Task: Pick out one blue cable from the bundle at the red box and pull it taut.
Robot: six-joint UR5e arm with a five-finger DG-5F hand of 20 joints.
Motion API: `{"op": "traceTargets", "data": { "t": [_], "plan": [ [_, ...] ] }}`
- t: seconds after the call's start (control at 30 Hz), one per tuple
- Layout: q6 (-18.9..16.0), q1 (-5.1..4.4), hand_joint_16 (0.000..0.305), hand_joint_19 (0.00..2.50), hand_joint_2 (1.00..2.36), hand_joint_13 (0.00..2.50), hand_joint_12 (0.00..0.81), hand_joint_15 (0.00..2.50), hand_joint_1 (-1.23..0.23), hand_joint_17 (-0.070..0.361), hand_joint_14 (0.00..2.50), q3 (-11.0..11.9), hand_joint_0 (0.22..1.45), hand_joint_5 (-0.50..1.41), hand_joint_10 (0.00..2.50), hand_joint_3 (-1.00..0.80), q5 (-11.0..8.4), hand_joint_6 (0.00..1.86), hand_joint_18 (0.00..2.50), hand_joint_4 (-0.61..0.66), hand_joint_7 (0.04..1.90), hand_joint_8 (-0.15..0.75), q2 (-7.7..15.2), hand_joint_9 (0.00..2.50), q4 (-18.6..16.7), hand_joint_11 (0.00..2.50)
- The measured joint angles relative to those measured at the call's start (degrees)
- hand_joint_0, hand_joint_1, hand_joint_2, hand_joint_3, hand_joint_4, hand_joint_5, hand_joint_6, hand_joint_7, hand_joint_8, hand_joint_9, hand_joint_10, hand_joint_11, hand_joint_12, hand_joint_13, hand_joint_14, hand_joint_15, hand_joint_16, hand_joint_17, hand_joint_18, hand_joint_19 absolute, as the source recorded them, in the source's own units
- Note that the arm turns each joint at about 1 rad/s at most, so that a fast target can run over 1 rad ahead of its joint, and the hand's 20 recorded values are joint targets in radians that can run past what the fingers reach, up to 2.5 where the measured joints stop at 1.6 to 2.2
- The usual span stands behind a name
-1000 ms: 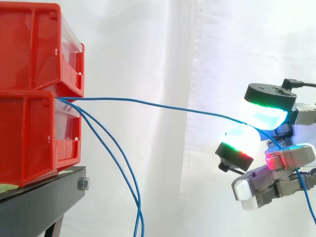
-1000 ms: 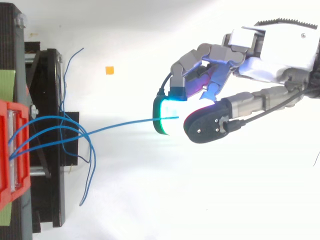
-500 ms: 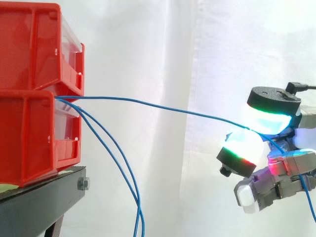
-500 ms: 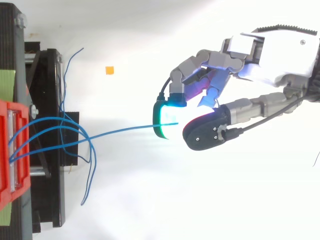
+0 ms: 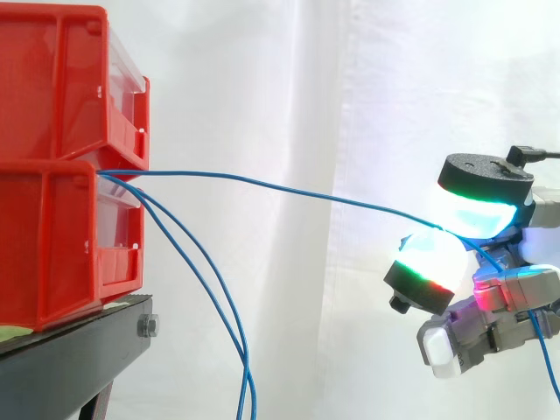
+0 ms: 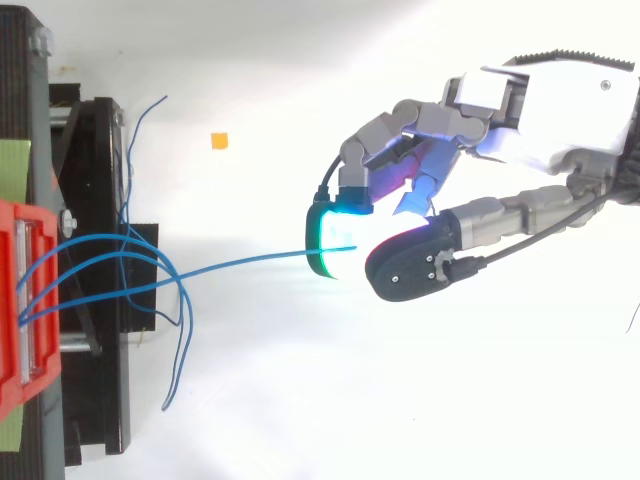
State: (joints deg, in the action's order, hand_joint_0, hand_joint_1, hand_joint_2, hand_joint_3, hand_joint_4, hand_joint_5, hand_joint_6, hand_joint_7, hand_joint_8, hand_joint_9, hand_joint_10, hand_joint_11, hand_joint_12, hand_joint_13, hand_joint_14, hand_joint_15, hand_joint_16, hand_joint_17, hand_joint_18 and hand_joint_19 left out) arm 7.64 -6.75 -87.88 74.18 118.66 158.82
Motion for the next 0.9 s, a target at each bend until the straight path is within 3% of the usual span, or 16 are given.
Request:
{"op": "traceTargets", "data": {
  "t": [0.2,0.9],
  "plan": [
    [0.00,0.00,0.003,0.55,1.02,0.60,0.032,0.44,-0.70,-0.007,0.01,0.00,0.64,-0.19,0.02,-0.20,0.00,0.93,0.19,-0.13,0.96,0.161,0.00,1.18,0.00,1.28],
    [0.00,0.00,0.008,0.58,1.02,0.61,0.006,0.46,-0.70,-0.018,0.02,0.00,0.64,-0.19,0.02,-0.18,0.00,0.93,0.12,-0.14,0.95,0.155,-0.01,1.22,0.00,1.32]
  ]
}}
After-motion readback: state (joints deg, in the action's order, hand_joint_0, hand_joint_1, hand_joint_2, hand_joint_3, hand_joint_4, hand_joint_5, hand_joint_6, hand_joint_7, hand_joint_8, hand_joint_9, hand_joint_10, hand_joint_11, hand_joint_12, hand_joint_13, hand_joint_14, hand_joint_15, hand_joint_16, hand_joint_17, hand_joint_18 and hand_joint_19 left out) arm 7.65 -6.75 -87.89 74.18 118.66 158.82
